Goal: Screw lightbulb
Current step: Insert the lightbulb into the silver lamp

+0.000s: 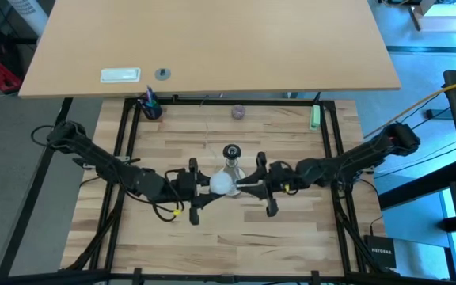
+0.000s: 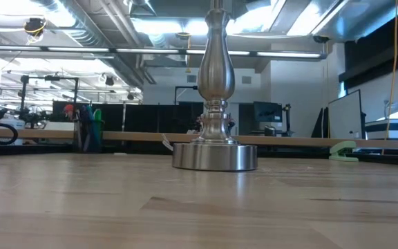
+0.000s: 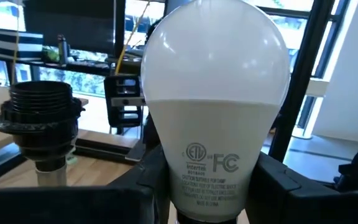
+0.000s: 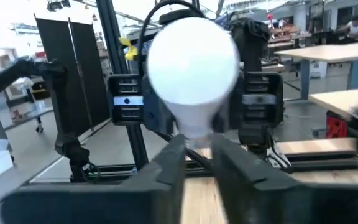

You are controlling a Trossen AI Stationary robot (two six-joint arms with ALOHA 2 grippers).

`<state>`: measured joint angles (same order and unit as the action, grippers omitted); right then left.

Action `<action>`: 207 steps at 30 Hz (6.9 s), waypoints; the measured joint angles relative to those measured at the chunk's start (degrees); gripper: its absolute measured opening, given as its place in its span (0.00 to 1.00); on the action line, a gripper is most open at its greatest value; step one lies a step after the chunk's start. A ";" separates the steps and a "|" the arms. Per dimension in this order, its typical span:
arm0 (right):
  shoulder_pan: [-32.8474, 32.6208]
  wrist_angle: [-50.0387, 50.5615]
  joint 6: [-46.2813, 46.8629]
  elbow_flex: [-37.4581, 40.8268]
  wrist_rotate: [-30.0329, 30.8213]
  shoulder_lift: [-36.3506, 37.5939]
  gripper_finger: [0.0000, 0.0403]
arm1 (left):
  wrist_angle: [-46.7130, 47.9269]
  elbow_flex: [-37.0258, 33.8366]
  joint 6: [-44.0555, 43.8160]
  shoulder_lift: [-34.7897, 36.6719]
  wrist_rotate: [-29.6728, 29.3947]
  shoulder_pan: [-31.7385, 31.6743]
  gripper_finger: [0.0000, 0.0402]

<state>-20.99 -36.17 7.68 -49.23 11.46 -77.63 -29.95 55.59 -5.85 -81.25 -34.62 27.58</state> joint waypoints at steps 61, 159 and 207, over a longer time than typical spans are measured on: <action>8.87 33.42 -17.96 -19.45 0.44 11.55 0.48 | 26.07 0.02 -5.37 7.72 -1.65 -9.93 0.66; 29.74 45.88 -15.82 -29.83 -50.13 -9.02 0.42 | 14.67 0.00 2.03 -1.90 30.80 -22.49 0.14; 26.29 45.94 -13.41 -33.18 -45.82 -8.02 0.59 | 14.46 0.02 1.81 -2.71 28.71 -22.00 0.16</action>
<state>5.30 9.77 -5.74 -82.41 -34.36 -85.65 -15.48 55.61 -4.03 -83.96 -5.91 5.58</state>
